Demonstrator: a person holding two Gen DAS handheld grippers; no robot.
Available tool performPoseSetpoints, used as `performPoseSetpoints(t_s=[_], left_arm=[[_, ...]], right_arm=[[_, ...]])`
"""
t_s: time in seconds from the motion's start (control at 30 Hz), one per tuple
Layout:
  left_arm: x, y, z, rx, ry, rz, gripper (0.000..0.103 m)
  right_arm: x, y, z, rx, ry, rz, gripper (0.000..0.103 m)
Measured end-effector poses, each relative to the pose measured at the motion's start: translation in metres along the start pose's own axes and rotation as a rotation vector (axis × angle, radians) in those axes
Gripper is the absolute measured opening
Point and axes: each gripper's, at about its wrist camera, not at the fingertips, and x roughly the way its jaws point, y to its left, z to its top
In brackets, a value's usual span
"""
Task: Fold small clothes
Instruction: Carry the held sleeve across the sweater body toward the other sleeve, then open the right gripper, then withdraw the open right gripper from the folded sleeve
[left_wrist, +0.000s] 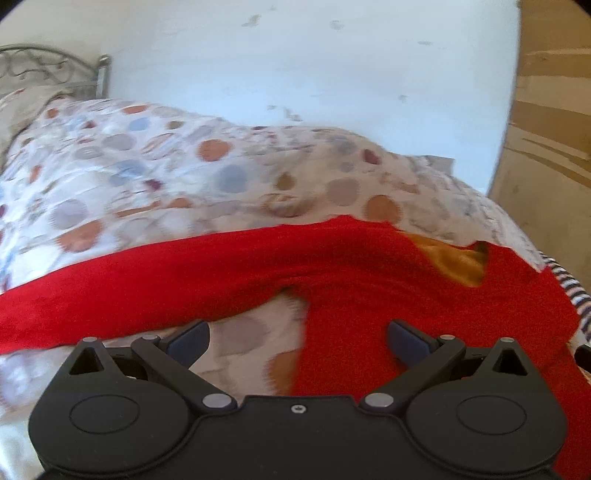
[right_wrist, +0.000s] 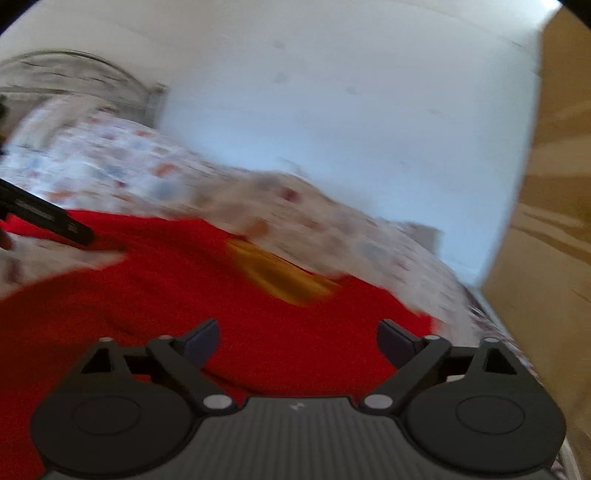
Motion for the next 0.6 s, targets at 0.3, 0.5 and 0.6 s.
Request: performPoseSetpoints(t_s=[0.3,0.5,0.6], left_arm=[[0.046,-0.044,-0.019,0.085,0.032,-0.003,0.102],[0.056,-0.037,-0.036,0.076,0.057,0.018,0.103],[0.057,-0.033,-0.040,0.059,0.048,0.009,0.103]], right_arm=[[0.049,-0.072,-0.050,0.103,0.191,-0.266,0.066],[0.083,-0.081,-0.052,0.056,0.156,-0.242,0.059],[0.099,-0.077,-0.048,0.002,0.137,-0.225,0.040]])
